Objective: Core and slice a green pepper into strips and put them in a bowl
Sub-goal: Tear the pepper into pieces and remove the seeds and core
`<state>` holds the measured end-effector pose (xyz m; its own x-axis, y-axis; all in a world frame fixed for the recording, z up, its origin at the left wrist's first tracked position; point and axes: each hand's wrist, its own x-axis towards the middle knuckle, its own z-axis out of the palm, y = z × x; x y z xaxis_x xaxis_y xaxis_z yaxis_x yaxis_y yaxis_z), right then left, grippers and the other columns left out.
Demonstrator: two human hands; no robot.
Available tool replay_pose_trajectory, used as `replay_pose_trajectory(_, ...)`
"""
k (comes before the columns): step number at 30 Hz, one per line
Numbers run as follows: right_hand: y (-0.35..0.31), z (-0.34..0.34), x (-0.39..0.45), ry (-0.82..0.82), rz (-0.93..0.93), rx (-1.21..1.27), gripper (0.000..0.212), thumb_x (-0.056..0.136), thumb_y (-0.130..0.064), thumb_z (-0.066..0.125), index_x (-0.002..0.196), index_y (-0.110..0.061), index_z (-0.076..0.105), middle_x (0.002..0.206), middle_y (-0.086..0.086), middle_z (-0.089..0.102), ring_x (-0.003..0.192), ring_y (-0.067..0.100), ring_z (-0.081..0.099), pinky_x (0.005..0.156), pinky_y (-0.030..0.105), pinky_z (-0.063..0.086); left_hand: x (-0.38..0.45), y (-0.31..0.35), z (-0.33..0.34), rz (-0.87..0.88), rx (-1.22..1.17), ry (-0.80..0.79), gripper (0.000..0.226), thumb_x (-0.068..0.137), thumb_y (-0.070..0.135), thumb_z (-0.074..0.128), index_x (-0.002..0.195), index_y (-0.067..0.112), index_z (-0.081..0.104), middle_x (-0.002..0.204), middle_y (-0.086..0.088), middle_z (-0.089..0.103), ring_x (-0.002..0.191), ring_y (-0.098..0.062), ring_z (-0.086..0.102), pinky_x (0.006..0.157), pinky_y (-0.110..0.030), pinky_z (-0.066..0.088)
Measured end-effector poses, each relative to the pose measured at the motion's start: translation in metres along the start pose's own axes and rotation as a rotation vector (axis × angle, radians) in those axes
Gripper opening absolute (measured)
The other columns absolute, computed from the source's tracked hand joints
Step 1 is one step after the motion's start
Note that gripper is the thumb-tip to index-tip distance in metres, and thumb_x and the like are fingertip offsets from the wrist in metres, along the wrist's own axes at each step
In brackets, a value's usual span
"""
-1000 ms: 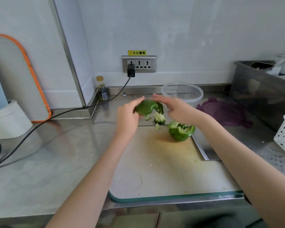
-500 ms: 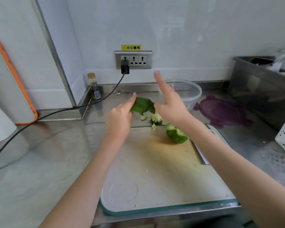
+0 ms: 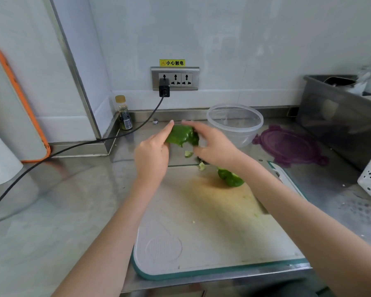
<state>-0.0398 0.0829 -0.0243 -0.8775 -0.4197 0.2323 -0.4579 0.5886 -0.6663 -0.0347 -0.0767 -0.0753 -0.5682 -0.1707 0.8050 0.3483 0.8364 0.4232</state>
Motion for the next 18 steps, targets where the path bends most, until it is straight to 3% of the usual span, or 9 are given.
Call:
replay_pose_trajectory(2,0.002,-0.004,0.006,0.127,0.01,0.074,0.066,0.084,0.0,0.056,0.144,-0.021,0.034,0.143,-0.004,0.044,0.127,0.007,0.043,0.101,0.019,0.038,0.001,0.002,0.0,-0.177,-0.195,-0.083,0.019,0.088,0.006,0.057,0.101,0.005,0.07,0.062,-0.008,0.068,0.054,-0.022,0.063,0.057,-0.03,0.051)
replay_pose_trajectory(4,0.005,-0.003,0.009,0.03,0.052,0.132,0.059,0.087,-0.004,0.056,0.141,-0.017,0.036,0.13,0.005,0.057,0.109,0.013,0.056,0.093,0.025,0.046,0.004,0.008,0.0,-0.449,-0.505,-0.18,0.021,0.095,0.017,0.054,0.082,0.003,0.063,0.067,-0.007,0.069,0.061,-0.017,0.07,0.063,-0.035,0.057)
replay_pose_trajectory(6,0.008,0.002,0.012,-0.009,0.116,0.209,0.048,0.091,-0.009,0.055,0.137,-0.015,0.043,0.108,0.014,0.069,0.089,0.018,0.065,0.087,0.038,0.054,0.007,0.01,0.0,-0.623,-0.725,-0.264,0.026,0.098,0.017,0.049,0.087,-0.004,0.059,0.068,-0.011,0.068,0.06,-0.019,0.07,0.058,-0.031,0.058)
replay_pose_trajectory(9,0.01,0.004,0.012,-0.009,0.198,0.435,0.039,0.095,-0.005,0.052,0.133,-0.01,0.046,0.108,0.017,0.069,0.1,0.021,0.067,0.091,0.036,0.053,0.007,0.008,-0.002,-0.67,-0.779,-0.345,0.028,0.099,0.02,0.047,0.089,-0.004,0.057,0.073,-0.018,0.068,0.061,-0.023,0.07,0.056,-0.028,0.058)
replay_pose_trajectory(11,0.012,0.004,0.011,-0.01,0.196,0.419,0.038,0.092,-0.002,0.055,0.128,-0.011,0.049,0.107,0.016,0.069,0.1,0.025,0.068,0.089,0.038,0.054,0.008,0.005,-0.002,-0.658,-0.795,-0.389,0.023,0.098,0.016,0.047,0.089,-0.003,0.058,0.078,-0.019,0.068,0.061,-0.019,0.07,0.056,-0.027,0.058)
replay_pose_trajectory(13,0.013,0.003,0.01,0.01,0.143,0.351,0.041,0.088,0.003,0.054,0.125,-0.017,0.049,0.116,0.006,0.064,0.111,0.024,0.061,0.091,0.035,0.053,0.007,0.005,-0.002,-0.603,-0.777,-0.42,0.018,0.096,0.007,0.049,0.104,-0.006,0.059,0.081,-0.013,0.068,0.062,-0.012,0.07,0.059,-0.024,0.057)
replay_pose_trajectory(15,0.011,0.001,0.008,0.034,0.047,0.289,0.06,0.085,0.009,0.05,0.136,-0.023,0.041,0.139,-0.004,0.046,0.129,0.01,0.042,0.096,0.019,0.045,0.005,0.004,0.0,-0.557,-0.749,-0.384,0.023,0.094,0.0,0.049,0.115,-0.005,0.058,0.085,-0.007,0.068,0.066,-0.006,0.069,0.065,-0.022,0.058)
replay_pose_trajectory(18,0.007,0.002,0.008,0.136,0.021,0.266,0.088,0.081,0.014,0.048,0.15,-0.028,0.014,0.156,-0.009,0.015,0.121,-0.005,0.03,0.095,0.013,0.041,0.003,0.0,0.002,-0.505,-0.696,-0.267,0.028,0.094,-0.002,0.05,0.121,-0.002,0.059,0.097,-0.007,0.068,0.078,-0.004,0.07,0.076,-0.023,0.057)
